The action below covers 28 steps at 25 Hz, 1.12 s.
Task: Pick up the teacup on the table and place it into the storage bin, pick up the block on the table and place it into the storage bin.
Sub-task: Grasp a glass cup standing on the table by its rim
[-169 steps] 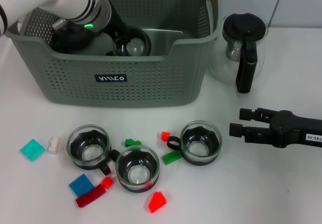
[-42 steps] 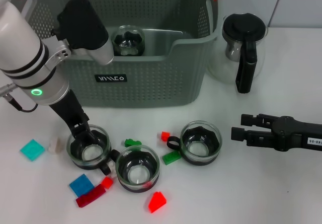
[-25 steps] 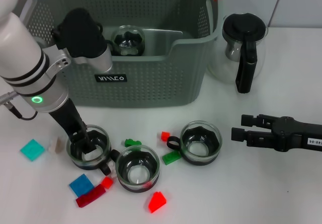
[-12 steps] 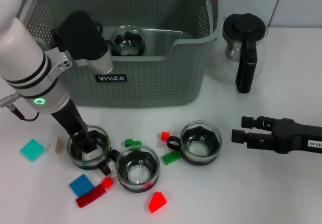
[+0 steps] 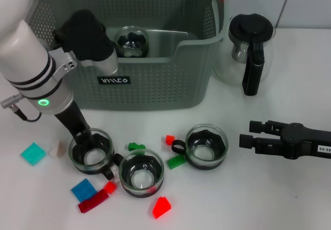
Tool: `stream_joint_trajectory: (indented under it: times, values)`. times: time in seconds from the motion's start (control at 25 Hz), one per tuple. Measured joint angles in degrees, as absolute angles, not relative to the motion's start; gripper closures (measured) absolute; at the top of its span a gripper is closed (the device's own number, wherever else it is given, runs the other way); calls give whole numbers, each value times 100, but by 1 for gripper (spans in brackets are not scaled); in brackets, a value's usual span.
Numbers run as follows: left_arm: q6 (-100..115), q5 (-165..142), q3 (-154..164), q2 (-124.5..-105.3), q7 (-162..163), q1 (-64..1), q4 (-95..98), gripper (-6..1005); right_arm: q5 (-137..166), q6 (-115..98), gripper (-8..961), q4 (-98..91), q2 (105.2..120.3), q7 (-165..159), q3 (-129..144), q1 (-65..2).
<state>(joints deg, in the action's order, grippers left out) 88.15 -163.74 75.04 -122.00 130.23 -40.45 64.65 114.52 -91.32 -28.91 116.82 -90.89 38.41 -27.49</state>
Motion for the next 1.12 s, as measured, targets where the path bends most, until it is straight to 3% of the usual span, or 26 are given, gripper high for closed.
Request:
stream_joint_trajectory:
  times: [0.16, 0.24, 0.48, 0.68, 1.12]
  values:
    - [8817, -16374, 7524, -12185, 13090, -4042, 6556, 451, 11452, -9132, 39, -2891, 11681, -9088, 3841, -2738]
    - [8815, -16374, 7565, -12173, 13122, -4053, 6535, 658, 11452, -9132, 39, -2891, 11681, -9088, 3841, -2730]
    - [8823, -16374, 7587, -12127, 13169, -4054, 6532, 857, 11452, -9132, 39, -2891, 11681, -9088, 3841, -2724]
    - [8845, -16374, 7588, -12126, 13178, -4052, 6548, 965, 11452, -9132, 38, -2892, 11680, -9088, 3841, -2724]
    - [9614, -16336, 7171, -12180, 13049, -4016, 7515, 947, 11452, -9132, 38, -2892, 11672, -9082, 3840, -2717]
